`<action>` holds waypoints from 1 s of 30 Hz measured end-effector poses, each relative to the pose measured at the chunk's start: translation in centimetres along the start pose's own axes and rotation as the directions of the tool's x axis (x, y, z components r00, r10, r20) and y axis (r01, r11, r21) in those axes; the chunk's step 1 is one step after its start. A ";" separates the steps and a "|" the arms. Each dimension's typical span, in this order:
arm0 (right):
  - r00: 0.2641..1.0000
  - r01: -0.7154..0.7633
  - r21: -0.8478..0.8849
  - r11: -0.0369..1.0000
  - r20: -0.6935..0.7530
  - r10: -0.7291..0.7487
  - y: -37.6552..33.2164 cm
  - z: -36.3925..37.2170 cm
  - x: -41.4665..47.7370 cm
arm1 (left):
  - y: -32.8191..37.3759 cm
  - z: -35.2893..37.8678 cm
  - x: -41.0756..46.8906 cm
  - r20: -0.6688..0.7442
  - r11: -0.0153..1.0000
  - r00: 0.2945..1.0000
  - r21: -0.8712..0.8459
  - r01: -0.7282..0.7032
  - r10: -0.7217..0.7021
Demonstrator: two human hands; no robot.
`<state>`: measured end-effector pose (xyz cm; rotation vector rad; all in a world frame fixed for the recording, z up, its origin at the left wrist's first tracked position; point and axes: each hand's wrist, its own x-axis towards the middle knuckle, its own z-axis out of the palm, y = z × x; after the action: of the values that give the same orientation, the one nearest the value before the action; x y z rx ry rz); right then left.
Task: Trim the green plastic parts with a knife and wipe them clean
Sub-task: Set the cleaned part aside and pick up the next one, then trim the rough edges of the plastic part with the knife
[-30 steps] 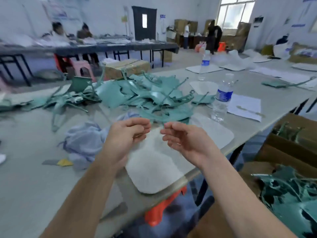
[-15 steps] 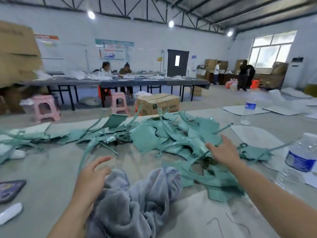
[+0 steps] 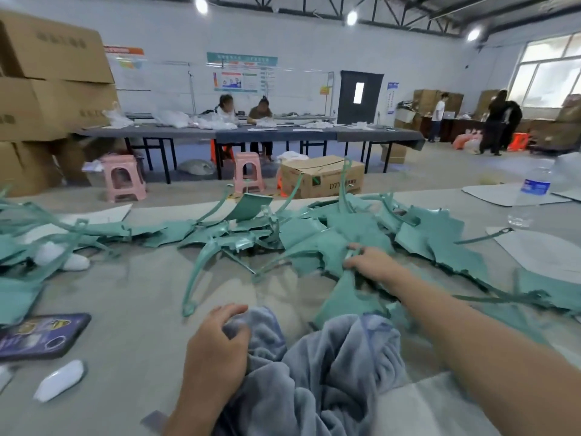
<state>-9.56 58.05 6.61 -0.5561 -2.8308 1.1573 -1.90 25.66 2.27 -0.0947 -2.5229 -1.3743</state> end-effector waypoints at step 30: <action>0.999 -0.012 0.227 0.974 0.034 0.005 -8.0 10.4 4.9 | -1.3 -2.3 1.3 -0.024 0.944 0.958 -0.178 0.278 -0.286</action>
<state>-18.35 47.48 4.05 -0.5385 -2.6715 1.4792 -2.92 22.95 2.68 0.2758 -2.4428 -1.6797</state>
